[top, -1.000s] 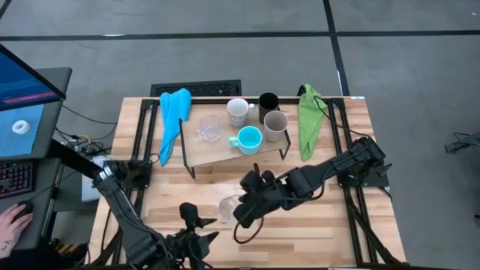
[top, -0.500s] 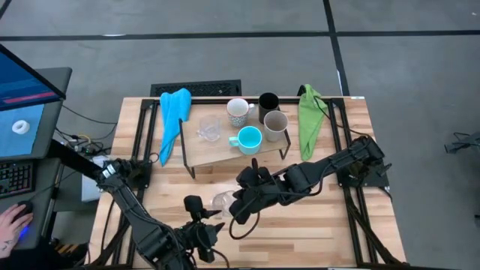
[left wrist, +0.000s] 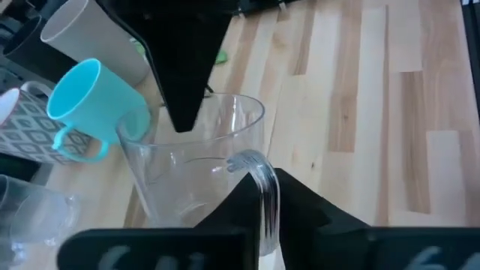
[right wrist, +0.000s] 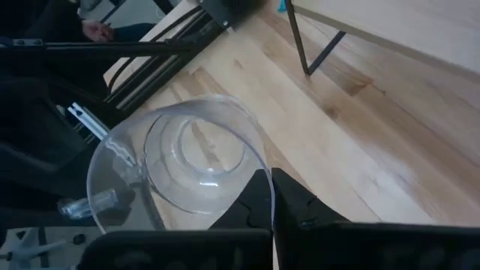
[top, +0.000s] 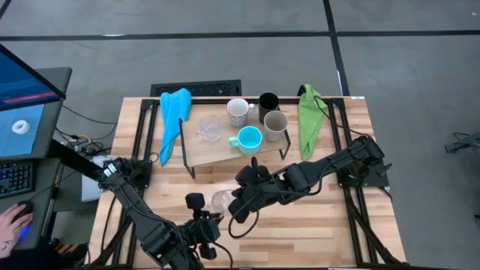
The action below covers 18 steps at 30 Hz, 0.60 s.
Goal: Stack small to large cups/mugs on shelf
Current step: Put the transparent mug on the shelf
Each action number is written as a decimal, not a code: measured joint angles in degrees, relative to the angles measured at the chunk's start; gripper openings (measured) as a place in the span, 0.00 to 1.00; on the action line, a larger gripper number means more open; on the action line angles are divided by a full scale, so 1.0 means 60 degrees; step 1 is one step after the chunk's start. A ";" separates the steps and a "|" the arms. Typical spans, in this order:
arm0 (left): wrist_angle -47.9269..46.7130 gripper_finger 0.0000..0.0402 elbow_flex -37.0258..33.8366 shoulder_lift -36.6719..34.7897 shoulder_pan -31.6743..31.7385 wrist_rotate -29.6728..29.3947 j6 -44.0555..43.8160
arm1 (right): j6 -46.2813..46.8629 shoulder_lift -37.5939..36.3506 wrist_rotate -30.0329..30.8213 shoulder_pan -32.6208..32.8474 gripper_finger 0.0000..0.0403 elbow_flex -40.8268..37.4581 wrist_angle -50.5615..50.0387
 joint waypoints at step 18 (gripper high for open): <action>-0.0010 0.01 0.0000 -0.0004 -0.0070 -0.0009 -0.0088 | 0.0045 0.0000 -0.0091 0.0029 0.07 0.0002 0.0230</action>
